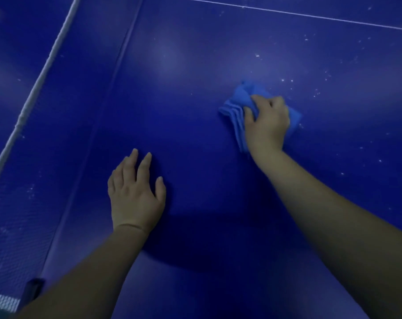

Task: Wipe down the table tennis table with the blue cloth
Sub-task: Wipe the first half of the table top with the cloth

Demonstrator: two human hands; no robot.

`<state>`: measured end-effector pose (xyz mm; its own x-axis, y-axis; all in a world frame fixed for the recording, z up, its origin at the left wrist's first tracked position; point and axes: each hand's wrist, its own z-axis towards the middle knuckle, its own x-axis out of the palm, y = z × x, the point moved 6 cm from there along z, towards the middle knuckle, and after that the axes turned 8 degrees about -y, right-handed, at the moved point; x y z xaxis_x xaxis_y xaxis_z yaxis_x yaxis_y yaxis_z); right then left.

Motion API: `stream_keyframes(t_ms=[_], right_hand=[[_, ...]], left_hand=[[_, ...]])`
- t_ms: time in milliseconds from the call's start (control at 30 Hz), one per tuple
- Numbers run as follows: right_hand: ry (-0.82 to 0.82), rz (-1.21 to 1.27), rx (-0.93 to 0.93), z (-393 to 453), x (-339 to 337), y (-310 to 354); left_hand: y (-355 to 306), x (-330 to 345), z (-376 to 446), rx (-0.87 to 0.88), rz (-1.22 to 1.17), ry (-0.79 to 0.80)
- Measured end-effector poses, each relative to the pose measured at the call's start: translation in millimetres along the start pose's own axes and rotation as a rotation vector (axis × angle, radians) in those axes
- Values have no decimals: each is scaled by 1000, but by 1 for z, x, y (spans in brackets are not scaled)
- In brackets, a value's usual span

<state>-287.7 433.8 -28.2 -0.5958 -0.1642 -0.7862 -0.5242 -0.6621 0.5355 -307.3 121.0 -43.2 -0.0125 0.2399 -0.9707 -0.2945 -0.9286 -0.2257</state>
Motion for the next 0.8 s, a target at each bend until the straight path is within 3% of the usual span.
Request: stream_keyframes(t_ms=[67,167,233,333,433,500,633,700,800], right_hand=[[7,16,-63,-24,1,20],[244,110,-383,-24,33,73],[304,69,-474,4,53,90],[188,-36,-217,57,59,57],[-15,-81,57,47,36,16],[17,-42,-14,19,38,31],[322,86,-411,14,65,88],[338,63,-398,34,71,88],[161,16,-149,46,51,50]], left_hand=[[-1,-1,1,0,0,-2],[-2,-1,1,7,0,2],[-3,-1,2,8,3,5],[-1,0,1,5,8,1],[-1,0,1,9,7,3],[0,0,1,4,9,7],[0,0,0,5,18,13],[0,0,0,9,19,16],[0,0,-1,17,13,25]])
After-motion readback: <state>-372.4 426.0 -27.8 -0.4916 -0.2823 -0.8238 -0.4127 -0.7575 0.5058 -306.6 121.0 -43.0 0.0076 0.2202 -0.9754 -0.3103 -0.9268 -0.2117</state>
